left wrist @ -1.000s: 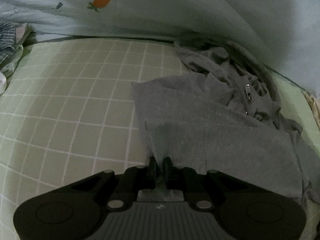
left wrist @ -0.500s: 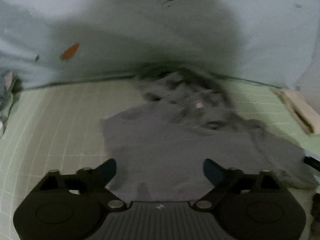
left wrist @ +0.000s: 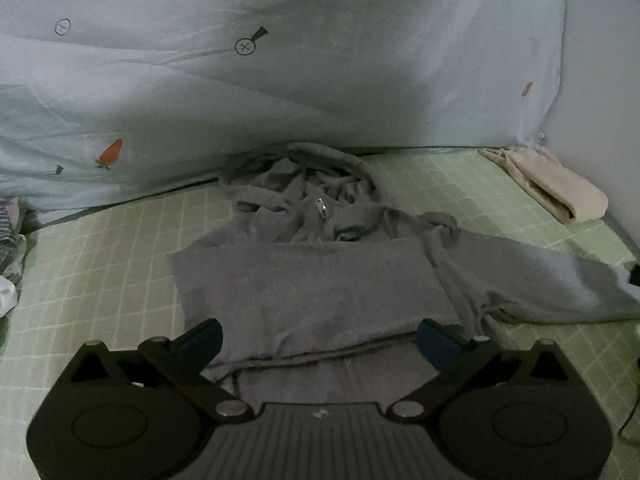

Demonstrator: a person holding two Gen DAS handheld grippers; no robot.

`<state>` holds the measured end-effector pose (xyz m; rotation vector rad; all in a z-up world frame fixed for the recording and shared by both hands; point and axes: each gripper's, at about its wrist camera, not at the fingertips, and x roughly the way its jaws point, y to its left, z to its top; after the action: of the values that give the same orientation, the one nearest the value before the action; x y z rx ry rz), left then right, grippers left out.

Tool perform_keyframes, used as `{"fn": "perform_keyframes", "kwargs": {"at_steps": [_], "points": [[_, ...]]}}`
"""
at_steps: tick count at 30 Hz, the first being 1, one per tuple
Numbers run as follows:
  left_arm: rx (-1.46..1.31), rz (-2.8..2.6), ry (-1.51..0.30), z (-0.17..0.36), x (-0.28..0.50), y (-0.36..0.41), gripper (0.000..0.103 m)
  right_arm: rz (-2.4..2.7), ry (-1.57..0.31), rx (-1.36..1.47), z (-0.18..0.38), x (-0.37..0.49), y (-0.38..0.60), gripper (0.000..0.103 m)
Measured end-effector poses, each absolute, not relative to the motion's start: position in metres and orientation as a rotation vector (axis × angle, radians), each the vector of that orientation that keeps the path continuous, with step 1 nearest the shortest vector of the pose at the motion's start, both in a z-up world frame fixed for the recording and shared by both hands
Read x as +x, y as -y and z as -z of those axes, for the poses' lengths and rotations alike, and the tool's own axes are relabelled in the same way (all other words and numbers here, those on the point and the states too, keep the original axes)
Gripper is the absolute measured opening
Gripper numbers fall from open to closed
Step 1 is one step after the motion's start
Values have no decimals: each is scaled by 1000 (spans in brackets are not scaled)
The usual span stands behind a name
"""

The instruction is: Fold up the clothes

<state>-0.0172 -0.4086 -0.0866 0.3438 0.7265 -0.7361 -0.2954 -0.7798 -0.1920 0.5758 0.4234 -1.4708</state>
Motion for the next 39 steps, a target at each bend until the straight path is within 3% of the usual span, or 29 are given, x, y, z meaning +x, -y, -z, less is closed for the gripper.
{"fn": "perform_keyframes", "kwargs": {"at_steps": [9, 11, 12, 13, 14, 16, 18, 24, 32, 33, 34, 35, 36, 38, 39], "points": [[340, 717, -767, 91, -9, 413, 102, 1517, -516, 564, 202, -302, 813, 103], [336, 723, -773, 93, -6, 413, 102, 1466, -507, 543, 200, -300, 810, 92], [332, 726, -776, 93, -5, 413, 102, 1440, -503, 526, 198, -299, 807, 73], [326, 729, -778, 93, -3, 412, 102, 1404, -501, 521, 196, -297, 805, 44], [320, 731, -779, 93, -1, 411, 102, 1369, -499, 517, 193, -295, 803, 30], [317, 729, -777, 94, 1, 409, 102, 1311, -497, 530, 188, -290, 800, 17], [299, 724, -780, 94, 6, 406, 102, 1270, -472, 554, 178, -282, 794, 13], [202, 705, -793, 92, 22, 391, 102, 1071, -343, 558, 132, -228, 751, 12], [133, 649, -764, 85, 35, 362, 102, 501, -395, 549, 102, -78, 637, 15], [125, 636, -760, 84, 37, 357, 102, 430, -423, 557, 105, -60, 619, 26], [114, 622, -760, 84, 39, 353, 102, 400, -466, 537, 113, -47, 602, 46], [104, 607, -760, 84, 41, 348, 102, 371, -511, 517, 121, -34, 585, 54], [94, 593, -759, 84, 43, 344, 102, 365, -587, 488, 131, -24, 574, 60], [79, 568, -757, 84, 46, 337, 102, 352, -709, 459, 149, -15, 559, 61], [73, 557, -758, 84, 47, 334, 102, 358, -699, 474, 151, -21, 561, 70]]}}
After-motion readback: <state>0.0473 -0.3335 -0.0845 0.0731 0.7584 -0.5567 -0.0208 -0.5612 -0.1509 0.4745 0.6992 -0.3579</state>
